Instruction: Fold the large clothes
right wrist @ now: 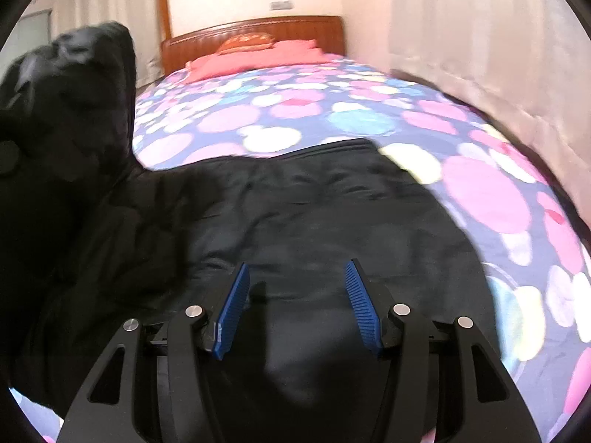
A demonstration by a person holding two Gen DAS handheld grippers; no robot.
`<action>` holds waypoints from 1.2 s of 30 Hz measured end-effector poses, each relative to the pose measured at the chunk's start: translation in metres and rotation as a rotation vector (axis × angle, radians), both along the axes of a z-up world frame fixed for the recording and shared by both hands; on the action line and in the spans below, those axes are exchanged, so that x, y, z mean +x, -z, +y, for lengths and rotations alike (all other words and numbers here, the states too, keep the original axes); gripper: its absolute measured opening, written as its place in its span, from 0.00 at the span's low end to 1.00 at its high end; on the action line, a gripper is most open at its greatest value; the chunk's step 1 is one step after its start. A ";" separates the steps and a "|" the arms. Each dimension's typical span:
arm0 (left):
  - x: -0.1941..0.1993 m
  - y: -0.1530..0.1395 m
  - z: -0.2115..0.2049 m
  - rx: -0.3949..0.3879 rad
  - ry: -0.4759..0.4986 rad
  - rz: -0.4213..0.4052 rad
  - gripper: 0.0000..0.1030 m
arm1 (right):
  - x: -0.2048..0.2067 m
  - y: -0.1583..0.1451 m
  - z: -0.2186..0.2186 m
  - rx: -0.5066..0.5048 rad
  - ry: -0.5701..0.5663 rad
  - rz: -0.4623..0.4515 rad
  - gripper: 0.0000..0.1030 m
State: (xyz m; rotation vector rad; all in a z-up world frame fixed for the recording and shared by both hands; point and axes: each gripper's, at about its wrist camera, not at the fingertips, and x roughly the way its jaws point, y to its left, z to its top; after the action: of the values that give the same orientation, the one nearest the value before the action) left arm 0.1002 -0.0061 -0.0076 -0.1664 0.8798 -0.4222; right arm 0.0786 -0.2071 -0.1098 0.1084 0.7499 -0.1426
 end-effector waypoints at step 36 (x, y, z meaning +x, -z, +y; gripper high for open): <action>-0.021 0.064 -0.158 0.081 0.011 -0.054 0.47 | -0.052 -0.005 -0.119 0.026 0.227 0.000 0.56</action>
State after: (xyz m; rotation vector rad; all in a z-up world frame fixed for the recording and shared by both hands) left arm 0.0790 -0.1636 -0.0712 -0.0757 0.8432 -0.3986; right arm 0.0270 -0.3259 -0.1048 0.2181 0.7379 -0.3488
